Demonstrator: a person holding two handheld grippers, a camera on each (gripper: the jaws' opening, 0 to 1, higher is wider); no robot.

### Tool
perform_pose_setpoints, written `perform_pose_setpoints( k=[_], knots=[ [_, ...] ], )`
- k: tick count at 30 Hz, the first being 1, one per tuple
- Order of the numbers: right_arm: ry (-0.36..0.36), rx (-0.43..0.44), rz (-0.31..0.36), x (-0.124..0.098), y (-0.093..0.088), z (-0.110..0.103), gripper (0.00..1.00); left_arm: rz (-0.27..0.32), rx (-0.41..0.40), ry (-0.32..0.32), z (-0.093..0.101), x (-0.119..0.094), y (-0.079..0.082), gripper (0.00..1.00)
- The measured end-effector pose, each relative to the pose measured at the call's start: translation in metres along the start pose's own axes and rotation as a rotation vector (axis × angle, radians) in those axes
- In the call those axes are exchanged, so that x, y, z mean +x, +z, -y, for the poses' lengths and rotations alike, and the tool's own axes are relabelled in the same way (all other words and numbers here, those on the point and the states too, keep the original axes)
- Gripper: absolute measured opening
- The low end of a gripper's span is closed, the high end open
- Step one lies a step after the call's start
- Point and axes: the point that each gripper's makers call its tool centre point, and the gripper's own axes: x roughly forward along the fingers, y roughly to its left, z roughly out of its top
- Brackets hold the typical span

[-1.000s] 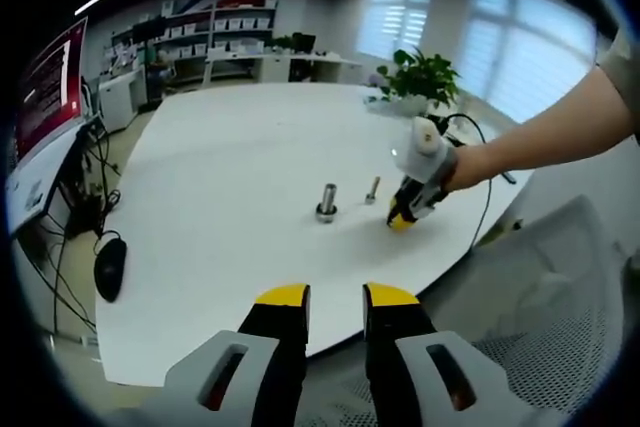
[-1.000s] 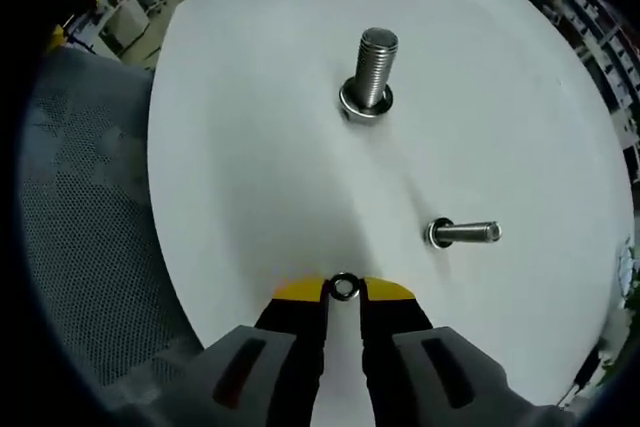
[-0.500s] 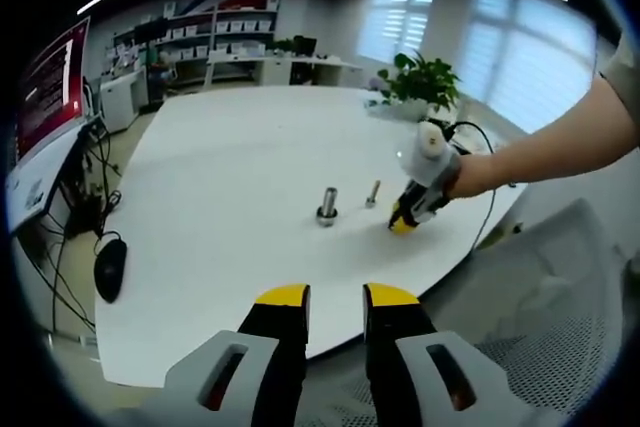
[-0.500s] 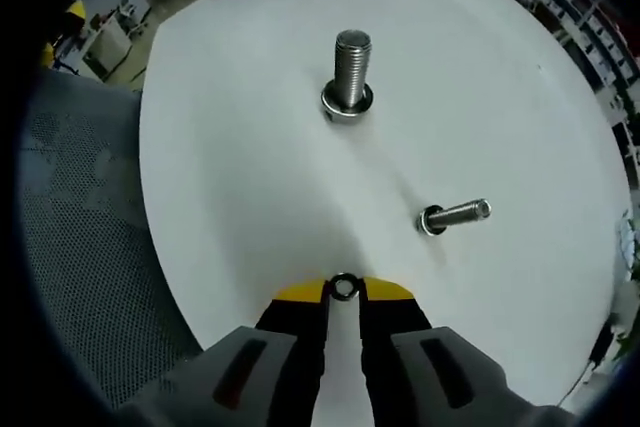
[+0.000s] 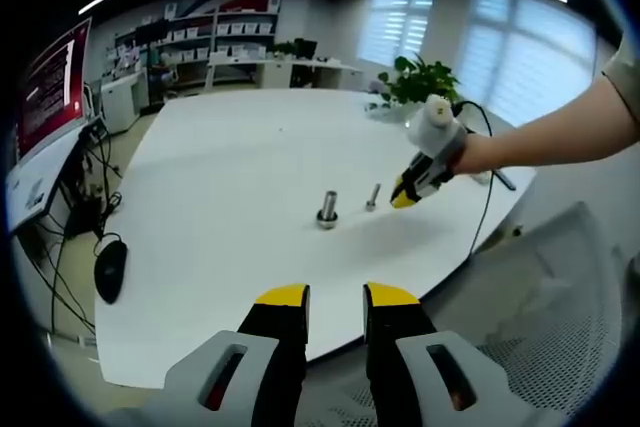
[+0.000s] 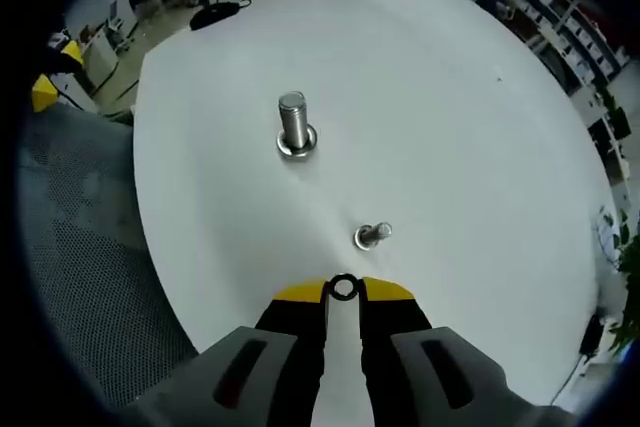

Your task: Place the washer onto the threaded stud by aligning its center hole with the stud, sliding it down to the base, and recovering from edge contact or off-axis alignment until the washer reaches the visible bottom stop.

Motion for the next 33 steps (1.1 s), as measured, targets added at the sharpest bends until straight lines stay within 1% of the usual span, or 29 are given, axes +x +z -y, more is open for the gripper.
perform_pose_setpoints(
  k=[2,5,7,8,11,17,24,28,33],
  knots=[
    [-0.006,-0.006,0.012,-0.002,0.006,0.003,0.14,0.003,-0.001,0.001,0.000,0.000,0.001,0.19],
    [-0.029,-0.016,0.012,-0.008,0.014,0.010,0.14,0.005,0.001,0.000,0.000,0.000,0.001,0.19],
    [-0.042,-0.017,0.037,-0.012,0.023,0.013,0.14,0.004,0.002,0.000,0.000,0.000,0.001,0.19],
    [-0.043,-0.019,0.040,-0.012,0.025,0.014,0.14,0.002,0.003,-0.001,0.000,0.000,0.001,0.19],
    [-0.059,-0.051,0.062,-0.014,0.036,0.016,0.14,-0.002,0.009,-0.005,0.001,0.001,0.000,0.19],
    [-0.051,-0.076,0.036,-0.006,0.035,0.017,0.14,0.006,0.004,-0.003,0.001,0.000,0.002,0.19],
    [-0.035,-0.067,0.011,-0.001,0.032,0.017,0.14,0.002,0.007,-0.008,0.002,0.001,0.001,0.19],
    [-0.027,-0.054,0.018,0.000,0.034,0.018,0.14,-0.001,0.007,-0.009,0.002,0.001,0.001,0.19],
    [-0.018,-0.065,-0.002,0.007,0.033,0.018,0.14,-0.002,0.005,-0.008,0.001,0.001,0.000,0.19]
  ],
)
